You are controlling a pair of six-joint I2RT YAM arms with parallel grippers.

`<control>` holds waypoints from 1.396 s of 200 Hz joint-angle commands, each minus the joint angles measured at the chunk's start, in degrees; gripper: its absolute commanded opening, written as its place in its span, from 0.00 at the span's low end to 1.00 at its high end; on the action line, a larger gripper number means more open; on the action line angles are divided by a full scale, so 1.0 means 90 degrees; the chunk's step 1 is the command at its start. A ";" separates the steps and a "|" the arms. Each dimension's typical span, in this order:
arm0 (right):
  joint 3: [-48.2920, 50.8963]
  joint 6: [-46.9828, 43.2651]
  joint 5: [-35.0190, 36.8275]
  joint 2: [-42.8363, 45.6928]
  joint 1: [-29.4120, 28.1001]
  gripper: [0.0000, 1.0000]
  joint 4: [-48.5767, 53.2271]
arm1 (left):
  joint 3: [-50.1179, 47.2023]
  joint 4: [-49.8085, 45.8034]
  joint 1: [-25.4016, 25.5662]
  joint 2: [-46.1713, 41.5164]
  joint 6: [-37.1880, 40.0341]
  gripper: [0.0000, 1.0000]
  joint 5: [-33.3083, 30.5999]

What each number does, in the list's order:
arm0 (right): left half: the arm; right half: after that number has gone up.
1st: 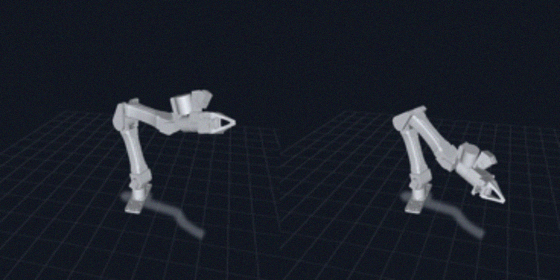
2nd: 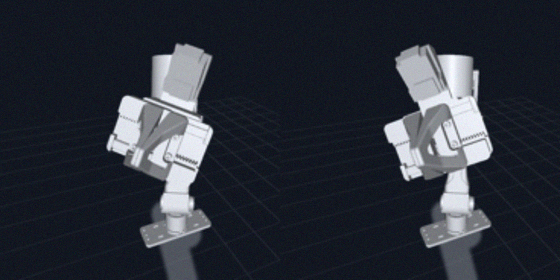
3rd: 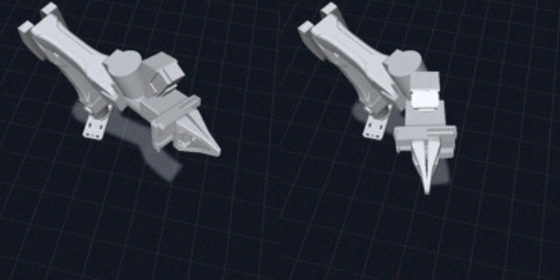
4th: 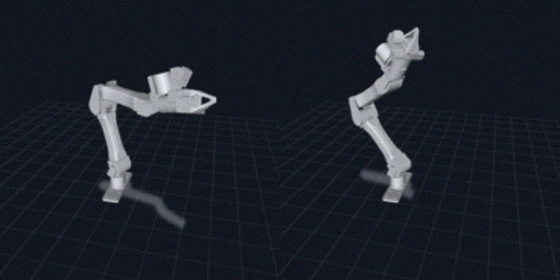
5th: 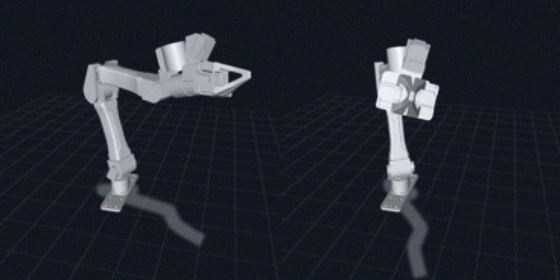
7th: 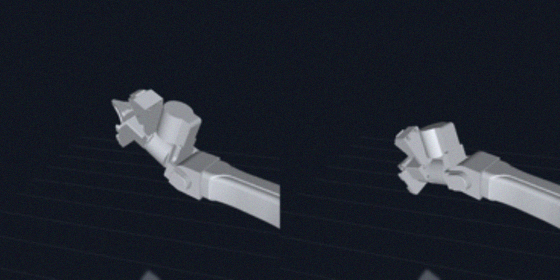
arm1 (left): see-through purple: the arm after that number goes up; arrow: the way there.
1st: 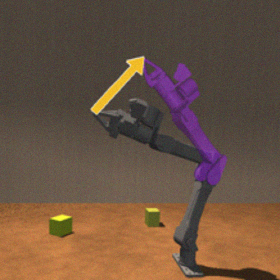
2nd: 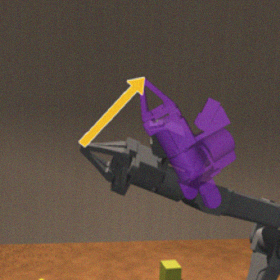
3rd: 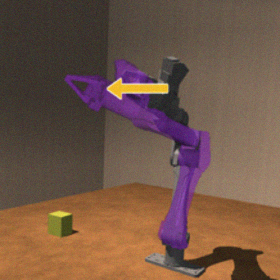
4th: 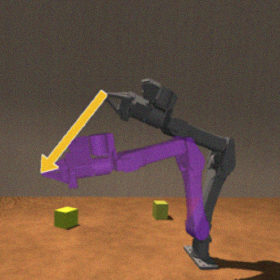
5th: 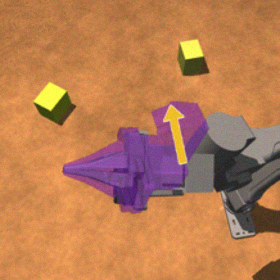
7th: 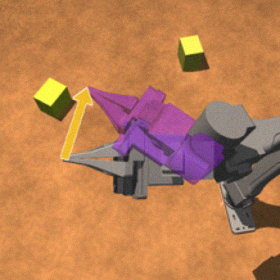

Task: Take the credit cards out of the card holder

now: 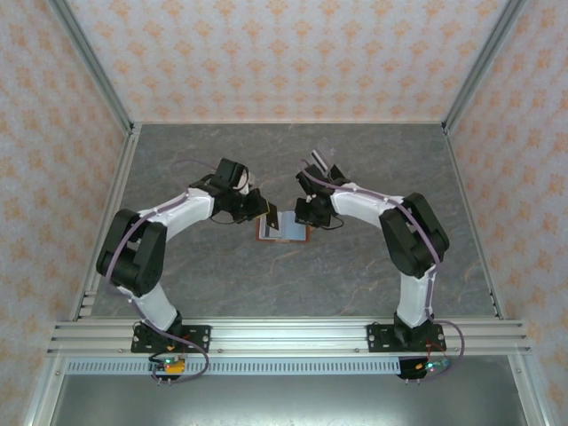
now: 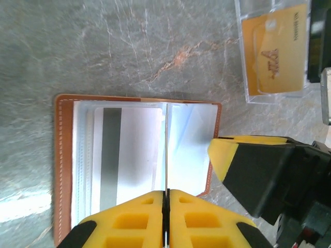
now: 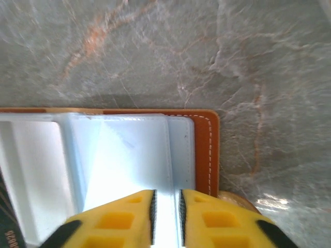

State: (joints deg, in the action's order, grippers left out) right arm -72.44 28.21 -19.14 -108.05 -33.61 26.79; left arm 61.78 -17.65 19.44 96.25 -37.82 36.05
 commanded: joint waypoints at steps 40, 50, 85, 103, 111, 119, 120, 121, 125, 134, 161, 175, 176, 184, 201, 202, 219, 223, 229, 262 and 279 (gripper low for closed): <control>0.0428 -0.0358 -0.1241 0.1684 0.0555 0.61 -0.1167 | -0.0104 0.0655 -0.0009 -0.0919 -0.0703 0.10 0.0304; 0.0501 -0.0263 -0.1576 0.1790 0.0678 0.64 -0.1360 | -0.0163 0.1036 0.0005 -0.0993 -0.0973 0.10 0.0428; 0.0639 0.0342 -0.3051 0.1863 0.1125 0.69 -0.2227 | -0.0093 0.2063 0.0076 -0.0952 -0.1702 0.09 0.0849; 0.0660 0.0645 -0.3588 0.1849 0.1272 0.70 -0.2620 | -0.0001 0.2606 0.0091 -0.0785 -0.2064 0.09 0.1126; 0.0685 0.0785 -0.3724 0.1845 0.1320 0.70 -0.2793 | 0.0019 0.2882 0.0091 -0.0704 -0.2233 0.09 0.1233; 0.0693 0.0916 -0.3870 0.1814 0.1367 0.70 -0.2942 | 0.0030 0.3117 0.0096 -0.0643 -0.2394 0.08 0.1325; 0.0695 0.0932 -0.3889 0.1812 0.1369 0.70 -0.2954 | 0.0030 0.3140 0.0096 -0.0639 -0.2411 0.08 0.1330; 0.0700 0.0955 -0.3909 0.1806 0.1370 0.70 -0.2965 | 0.0035 0.3166 0.0096 -0.0628 -0.2429 0.08 0.1338; 0.0687 0.1020 -0.3996 0.1789 0.1392 0.70 -0.3028 | 0.0038 0.3258 0.0096 -0.0598 -0.2495 0.08 0.1359; 0.0677 0.1168 -0.4166 0.1752 0.1409 0.70 -0.3234 | 0.0045 0.3422 0.0105 -0.0564 -0.2598 0.08 0.1401; 0.0600 0.1392 -0.4376 0.1684 0.1423 0.66 -0.3531 | 0.0040 0.3806 0.0105 -0.0509 -0.2854 0.07 0.1539; 0.0579 0.1456 -0.4433 0.1638 0.1419 0.63 -0.3616 | 0.0020 0.3851 0.0105 -0.0528 -0.2894 0.07 0.1551; 0.0579 0.1465 -0.4435 0.1636 0.1419 0.63 -0.3618 | 0.0020 0.3843 0.0105 -0.0533 -0.2896 0.07 0.1551; 0.0582 0.1493 -0.4451 0.1616 0.1420 0.62 -0.3653 | 0.0002 0.3859 0.0105 -0.0552 -0.2902 0.07 0.1552; 0.0607 0.1598 -0.4532 0.1605 0.1419 0.57 -0.3816 | -0.0016 0.3870 0.0104 -0.0587 -0.2903 0.07 0.1551; 0.0612 0.1605 -0.4538 0.1605 0.1424 0.57 -0.3831 | -0.0013 0.3868 0.0105 -0.0587 -0.2900 0.07 0.1551; 0.0698 0.1710 -0.4574 0.1638 0.1436 0.48 -0.4076 | -0.0019 0.3836 0.0105 -0.0587 -0.2887 0.07 0.1551; 0.0713 0.1716 -0.4573 0.1651 0.1435 0.46 -0.4126 | -0.0027 0.3827 0.0105 -0.0587 -0.2888 0.07 0.1551; 0.0715 0.1694 -0.4581 0.1676 0.1431 0.43 -0.4174 | -0.0031 0.3826 0.0105 -0.0578 -0.2897 0.07 0.1542; 0.0612 0.1340 -0.4443 0.1791 0.1468 0.16 -0.3861 | -0.0067 0.3886 0.0105 -0.0559 -0.3083 0.08 0.1444; 0.0452 0.0926 -0.4192 0.1815 0.1488 0.07 -0.3296 | -0.0027 0.3664 0.0096 -0.0605 -0.3017 0.16 0.1360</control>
State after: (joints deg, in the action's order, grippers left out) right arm -66.22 41.65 -57.95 -93.06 -20.38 -5.63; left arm 61.04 15.84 20.14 91.66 -64.90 48.12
